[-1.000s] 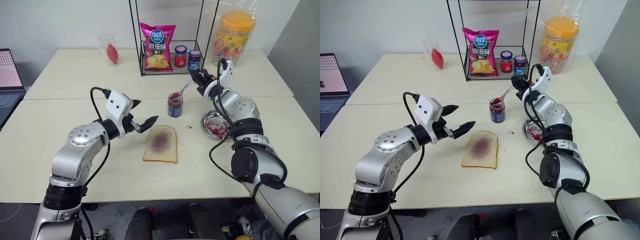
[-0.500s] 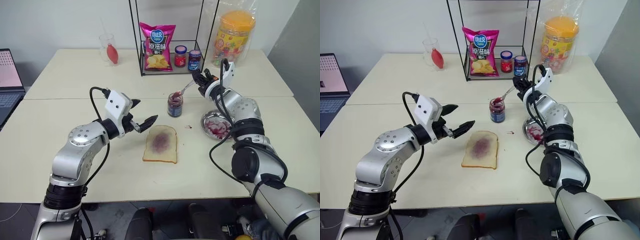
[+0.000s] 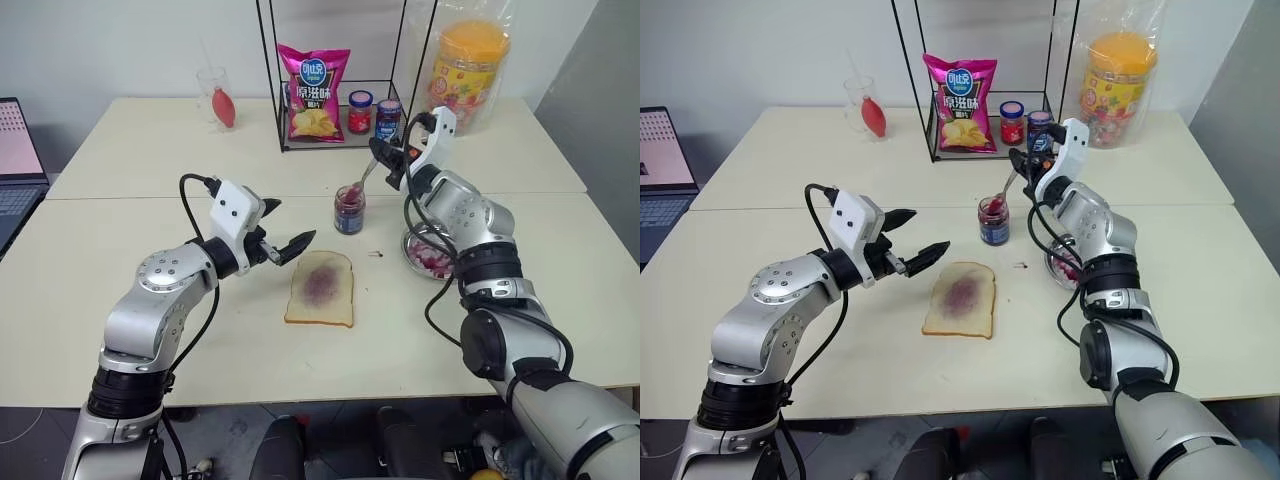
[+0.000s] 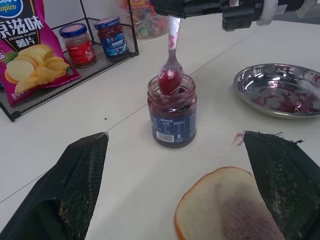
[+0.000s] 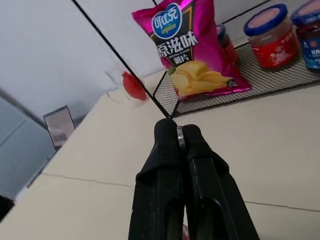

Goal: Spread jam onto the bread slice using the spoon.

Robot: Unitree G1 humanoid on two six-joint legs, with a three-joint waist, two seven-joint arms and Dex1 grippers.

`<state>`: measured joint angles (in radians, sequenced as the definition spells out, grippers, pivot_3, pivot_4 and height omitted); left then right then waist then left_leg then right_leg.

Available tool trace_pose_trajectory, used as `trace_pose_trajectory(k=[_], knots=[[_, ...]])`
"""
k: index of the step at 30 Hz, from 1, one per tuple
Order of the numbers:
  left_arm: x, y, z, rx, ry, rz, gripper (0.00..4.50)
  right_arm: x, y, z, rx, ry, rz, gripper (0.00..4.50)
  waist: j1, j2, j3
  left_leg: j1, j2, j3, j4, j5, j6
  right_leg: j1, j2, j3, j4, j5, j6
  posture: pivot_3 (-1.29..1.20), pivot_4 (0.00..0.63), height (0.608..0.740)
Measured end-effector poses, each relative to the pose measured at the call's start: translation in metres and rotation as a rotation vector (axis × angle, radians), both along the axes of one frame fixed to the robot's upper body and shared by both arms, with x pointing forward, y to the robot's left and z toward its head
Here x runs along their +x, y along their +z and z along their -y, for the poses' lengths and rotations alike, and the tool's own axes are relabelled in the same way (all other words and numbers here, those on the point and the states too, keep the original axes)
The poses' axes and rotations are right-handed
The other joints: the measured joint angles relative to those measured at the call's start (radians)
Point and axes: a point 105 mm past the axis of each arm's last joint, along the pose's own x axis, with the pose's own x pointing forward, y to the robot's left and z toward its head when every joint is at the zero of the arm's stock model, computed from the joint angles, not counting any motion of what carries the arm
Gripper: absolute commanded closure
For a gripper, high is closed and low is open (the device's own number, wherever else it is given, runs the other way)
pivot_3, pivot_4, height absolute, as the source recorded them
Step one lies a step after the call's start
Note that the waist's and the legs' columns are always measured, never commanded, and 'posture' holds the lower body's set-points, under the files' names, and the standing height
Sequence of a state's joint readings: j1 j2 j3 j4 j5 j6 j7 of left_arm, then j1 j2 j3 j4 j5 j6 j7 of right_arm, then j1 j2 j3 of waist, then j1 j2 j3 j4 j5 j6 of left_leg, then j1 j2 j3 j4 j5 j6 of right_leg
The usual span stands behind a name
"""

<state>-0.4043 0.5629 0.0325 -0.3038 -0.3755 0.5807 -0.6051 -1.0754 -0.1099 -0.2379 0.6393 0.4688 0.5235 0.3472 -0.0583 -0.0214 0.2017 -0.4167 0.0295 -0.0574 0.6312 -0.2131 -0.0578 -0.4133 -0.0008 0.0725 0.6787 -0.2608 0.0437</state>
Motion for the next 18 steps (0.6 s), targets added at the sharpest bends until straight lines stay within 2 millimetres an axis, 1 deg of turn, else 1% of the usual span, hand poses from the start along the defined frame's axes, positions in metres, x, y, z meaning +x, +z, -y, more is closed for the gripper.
trace_pose_trajectory(k=[2, 10, 15, 18], knots=[[0.000, 0.000, 0.000, 0.000, 0.000, 0.000, 0.00, -0.002, -0.004, -0.004, -0.044, 0.009, 0.014, 4.49, 0.000, 0.000, 0.000, 0.000, 0.000, 0.000, 0.000, 0.000, 0.000, 0.000, 0.000, 0.000, 0.000, 0.000, 0.000, 0.00, 0.150, 0.740], [0.000, 0.000, 0.000, 0.000, 0.000, 0.000, 0.00, -0.007, -0.003, -0.013, -0.182, 0.016, 0.105, 4.49, 0.000, 0.000, 0.000, 0.000, 0.000, 0.000, 0.000, 0.000, 0.000, -0.001, 0.000, 0.000, 0.000, 0.000, 0.000, 0.00, 0.150, 0.740], [0.000, 0.000, 0.000, 0.000, 0.001, 0.000, 0.00, -0.010, -0.018, -0.022, -0.260, 0.035, 0.115, 4.49, 0.000, 0.000, 0.000, 0.000, 0.000, 0.000, -0.001, 0.000, 0.000, -0.001, 0.000, 0.000, 0.001, 0.000, 0.000, 0.00, 0.150, 0.740], [0.000, 0.000, 0.000, 0.000, 0.001, 0.000, 0.00, -0.011, -0.021, -0.025, -0.270, 0.041, 0.116, 4.49, 0.000, 0.000, 0.000, 0.000, 0.000, 0.000, 0.000, 0.000, 0.000, -0.001, 0.000, 0.000, 0.001, 0.000, 0.000, 0.00, 0.150, 0.740]])
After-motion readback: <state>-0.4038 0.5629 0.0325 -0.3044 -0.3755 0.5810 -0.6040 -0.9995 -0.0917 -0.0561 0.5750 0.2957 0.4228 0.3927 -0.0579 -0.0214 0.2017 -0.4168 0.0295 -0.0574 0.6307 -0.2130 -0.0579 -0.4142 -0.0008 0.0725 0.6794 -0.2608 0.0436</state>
